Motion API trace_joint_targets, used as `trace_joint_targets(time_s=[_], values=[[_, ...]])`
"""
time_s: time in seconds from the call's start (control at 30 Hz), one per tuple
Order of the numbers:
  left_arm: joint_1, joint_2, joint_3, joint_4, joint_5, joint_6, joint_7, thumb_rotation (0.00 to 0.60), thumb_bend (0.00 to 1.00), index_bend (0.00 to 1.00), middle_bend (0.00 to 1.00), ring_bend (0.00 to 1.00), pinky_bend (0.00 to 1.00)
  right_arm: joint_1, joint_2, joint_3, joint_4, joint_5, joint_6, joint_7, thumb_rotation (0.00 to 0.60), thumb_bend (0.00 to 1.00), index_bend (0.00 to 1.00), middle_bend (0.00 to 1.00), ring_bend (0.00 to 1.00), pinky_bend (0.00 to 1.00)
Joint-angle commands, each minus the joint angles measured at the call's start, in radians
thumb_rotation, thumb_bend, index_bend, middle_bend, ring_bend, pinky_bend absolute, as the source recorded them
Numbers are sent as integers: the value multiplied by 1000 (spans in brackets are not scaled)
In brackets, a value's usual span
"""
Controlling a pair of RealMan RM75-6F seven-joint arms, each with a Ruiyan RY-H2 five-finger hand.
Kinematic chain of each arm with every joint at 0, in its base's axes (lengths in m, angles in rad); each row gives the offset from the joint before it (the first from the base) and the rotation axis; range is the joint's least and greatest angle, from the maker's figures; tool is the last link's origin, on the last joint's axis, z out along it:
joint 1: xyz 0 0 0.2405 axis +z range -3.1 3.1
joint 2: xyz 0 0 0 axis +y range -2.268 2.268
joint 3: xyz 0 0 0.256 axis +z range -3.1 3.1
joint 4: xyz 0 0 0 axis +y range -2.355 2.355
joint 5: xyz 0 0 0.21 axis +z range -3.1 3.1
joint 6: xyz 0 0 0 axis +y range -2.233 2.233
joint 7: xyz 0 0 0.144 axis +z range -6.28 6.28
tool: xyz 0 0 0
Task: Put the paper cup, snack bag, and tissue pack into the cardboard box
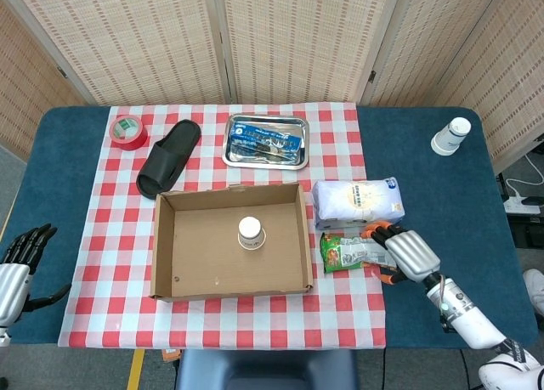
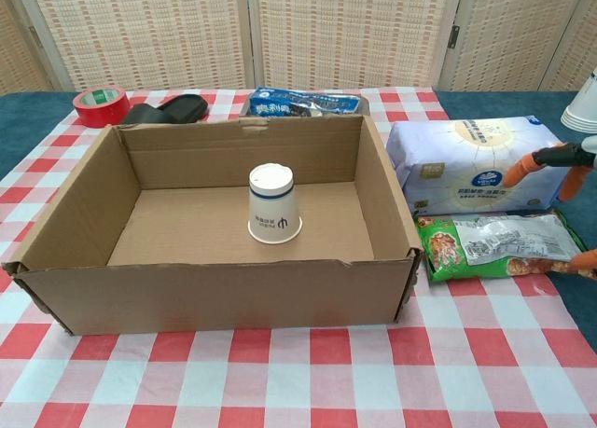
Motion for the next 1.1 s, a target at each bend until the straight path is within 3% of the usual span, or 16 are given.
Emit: trace_joint_targets(time_s=[0.03,0.43,0.67,1.1], values=[[0,0,0,0,0,-1,0,600,181,0,0,0,80,7,-19,0,20,2,-18,28,600,0,275,178,137,353],[2,3,-1,3,-4,2,-11,600,182,0,0,0,79,19,-57,13,64,-2,-28,45,600,0,291,185,142,352],[1,5,-2,1,-4,0,-12,600,182,0,0,0,80,26,-72,11,74,0,-46,41,600,0,293,185,142,228],[2,7,-2,-1,-5,1,-16,600,181,0,0,0,80,27,-98,8,108,14,-69,40,600,0,287,185,141,224]])
